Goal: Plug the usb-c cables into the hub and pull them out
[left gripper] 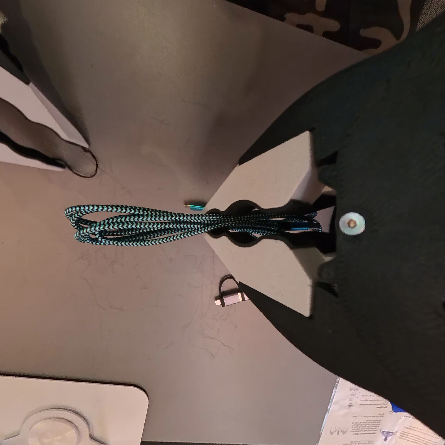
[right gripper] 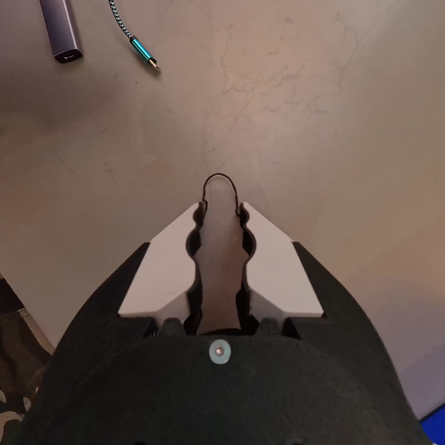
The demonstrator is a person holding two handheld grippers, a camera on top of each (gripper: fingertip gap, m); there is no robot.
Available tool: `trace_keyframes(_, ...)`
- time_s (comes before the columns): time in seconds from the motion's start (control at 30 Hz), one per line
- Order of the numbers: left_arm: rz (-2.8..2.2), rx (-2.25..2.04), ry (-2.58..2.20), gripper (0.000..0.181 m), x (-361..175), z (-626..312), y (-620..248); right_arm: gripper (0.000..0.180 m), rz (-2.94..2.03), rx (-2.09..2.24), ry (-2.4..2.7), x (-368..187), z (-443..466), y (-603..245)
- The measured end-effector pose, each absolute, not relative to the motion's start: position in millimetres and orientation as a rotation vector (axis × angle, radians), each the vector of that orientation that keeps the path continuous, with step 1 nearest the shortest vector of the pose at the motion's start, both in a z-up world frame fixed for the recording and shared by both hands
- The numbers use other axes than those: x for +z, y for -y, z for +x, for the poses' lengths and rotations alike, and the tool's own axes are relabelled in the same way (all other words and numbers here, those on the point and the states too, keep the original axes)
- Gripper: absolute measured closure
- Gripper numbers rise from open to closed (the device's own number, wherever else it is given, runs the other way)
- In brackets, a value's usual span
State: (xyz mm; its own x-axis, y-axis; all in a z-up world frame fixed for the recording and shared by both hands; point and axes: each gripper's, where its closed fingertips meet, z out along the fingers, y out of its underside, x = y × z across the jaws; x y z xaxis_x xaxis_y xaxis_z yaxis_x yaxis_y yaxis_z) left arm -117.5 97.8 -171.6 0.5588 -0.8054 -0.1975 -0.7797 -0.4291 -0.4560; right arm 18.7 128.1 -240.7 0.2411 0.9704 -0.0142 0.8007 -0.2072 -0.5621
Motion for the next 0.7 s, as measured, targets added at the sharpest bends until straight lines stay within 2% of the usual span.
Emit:
trace_keyframes(0.13,-2.294,-0.068,-1.274,0.177,-172,-118,-98,0.136,-2.043,0.535,1.606,-230,19,-129)
trace_keyframes(0.27,-2.298,-0.067,-1.274,0.177,-173,-118,-98,0.15,-2.011,0.517,1.644,-220,23,-137)
trace_keyframes(0.33,-2.297,-0.066,-1.276,0.177,-173,-117,-99,0.164,-2.011,0.514,1.678,-222,25,-142)
trace_keyframes(0.43,-2.293,-0.058,-1.279,0.177,-172,-116,-99,0.165,-2.064,0.485,1.736,-236,32,-143)
trace_keyframes(0.57,-2.292,-0.061,-1.28,0.177,-171,-115,-98,0.178,-2.046,0.503,1.749,-242,31,-140)
trace_keyframes(0.7,-2.292,-0.057,-1.287,0.177,-173,-114,-99,0.18,-2.018,0.497,1.743,-242,28,-143)
